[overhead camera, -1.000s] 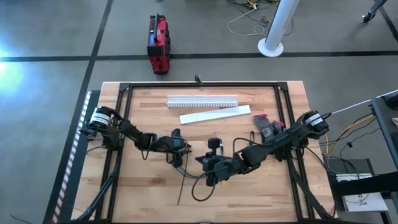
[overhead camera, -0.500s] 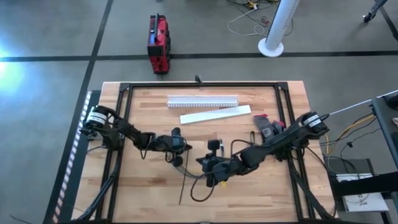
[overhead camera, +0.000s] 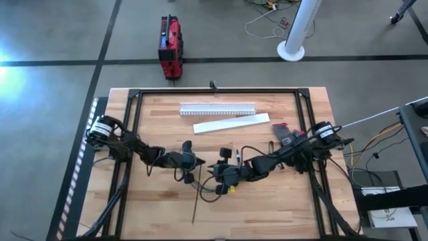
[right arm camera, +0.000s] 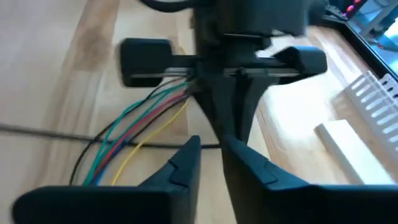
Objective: Ziptie cables
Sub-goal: Wrap the cables together using a black zip tie
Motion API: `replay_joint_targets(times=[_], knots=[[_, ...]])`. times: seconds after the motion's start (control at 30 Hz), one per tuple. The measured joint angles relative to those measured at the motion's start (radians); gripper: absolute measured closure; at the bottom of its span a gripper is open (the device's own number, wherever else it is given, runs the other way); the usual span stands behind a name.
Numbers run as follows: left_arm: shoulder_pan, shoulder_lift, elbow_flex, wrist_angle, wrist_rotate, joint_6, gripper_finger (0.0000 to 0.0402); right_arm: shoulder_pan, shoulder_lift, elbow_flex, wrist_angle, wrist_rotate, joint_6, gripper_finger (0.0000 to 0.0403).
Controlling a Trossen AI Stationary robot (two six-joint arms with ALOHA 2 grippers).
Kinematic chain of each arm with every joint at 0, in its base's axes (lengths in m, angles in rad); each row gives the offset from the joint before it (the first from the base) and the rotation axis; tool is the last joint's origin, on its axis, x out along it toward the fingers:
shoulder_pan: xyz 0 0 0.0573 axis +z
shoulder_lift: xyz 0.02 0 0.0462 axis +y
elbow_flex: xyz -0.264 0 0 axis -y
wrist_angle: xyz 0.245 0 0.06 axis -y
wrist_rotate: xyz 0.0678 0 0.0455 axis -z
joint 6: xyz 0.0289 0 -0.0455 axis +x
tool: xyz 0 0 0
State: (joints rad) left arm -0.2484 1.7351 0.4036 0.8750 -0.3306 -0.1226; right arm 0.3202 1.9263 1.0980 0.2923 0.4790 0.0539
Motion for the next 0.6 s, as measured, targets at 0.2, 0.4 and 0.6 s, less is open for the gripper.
replay_joint_targets(times=[0.2,0.4,0.6], knots=[[-0.022,0.0,0.0,0.023,-0.002,0.005,0.0402,-0.047,0.102,-0.069,0.308,-0.015,-0.064,0.0291],[-0.024,0.0,0.001,0.029,-0.001,0.005,0.0402,-0.081,0.186,-0.057,0.357,-0.037,-0.053,0.0279],[-0.028,0.0,0.0,0.031,-0.001,0.004,0.0402,-0.083,0.194,-0.043,0.352,-0.044,-0.071,0.0296]])
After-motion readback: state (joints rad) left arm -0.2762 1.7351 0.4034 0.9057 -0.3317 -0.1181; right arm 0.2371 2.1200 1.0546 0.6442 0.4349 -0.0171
